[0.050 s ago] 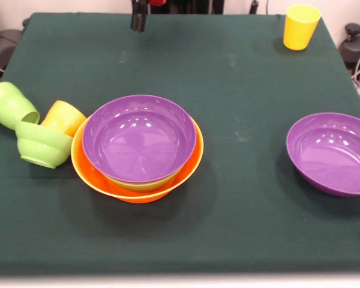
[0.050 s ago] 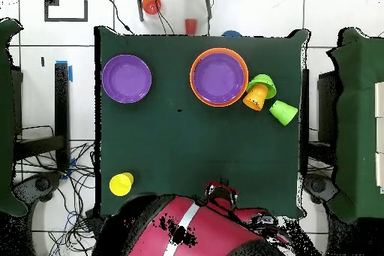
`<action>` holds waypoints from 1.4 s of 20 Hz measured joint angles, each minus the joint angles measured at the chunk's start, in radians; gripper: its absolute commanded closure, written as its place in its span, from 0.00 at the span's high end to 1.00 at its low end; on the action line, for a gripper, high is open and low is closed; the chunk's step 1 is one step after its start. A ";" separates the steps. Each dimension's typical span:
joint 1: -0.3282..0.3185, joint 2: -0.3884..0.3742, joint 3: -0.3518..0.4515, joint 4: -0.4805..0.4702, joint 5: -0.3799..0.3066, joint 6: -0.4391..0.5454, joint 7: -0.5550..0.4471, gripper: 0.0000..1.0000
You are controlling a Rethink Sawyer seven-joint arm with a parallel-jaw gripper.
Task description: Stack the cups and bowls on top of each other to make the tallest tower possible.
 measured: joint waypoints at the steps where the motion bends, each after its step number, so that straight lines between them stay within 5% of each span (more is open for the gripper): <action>1: 0.002 0.005 0.000 0.000 0.006 -0.002 0.000 0.00; 10: 0.036 0.005 0.017 -0.001 0.055 -0.005 0.000 0.00; 16: -0.033 -0.065 0.130 0.004 0.055 0.044 0.000 0.00; 28: -0.269 -0.310 0.419 0.111 0.088 0.440 0.000 0.00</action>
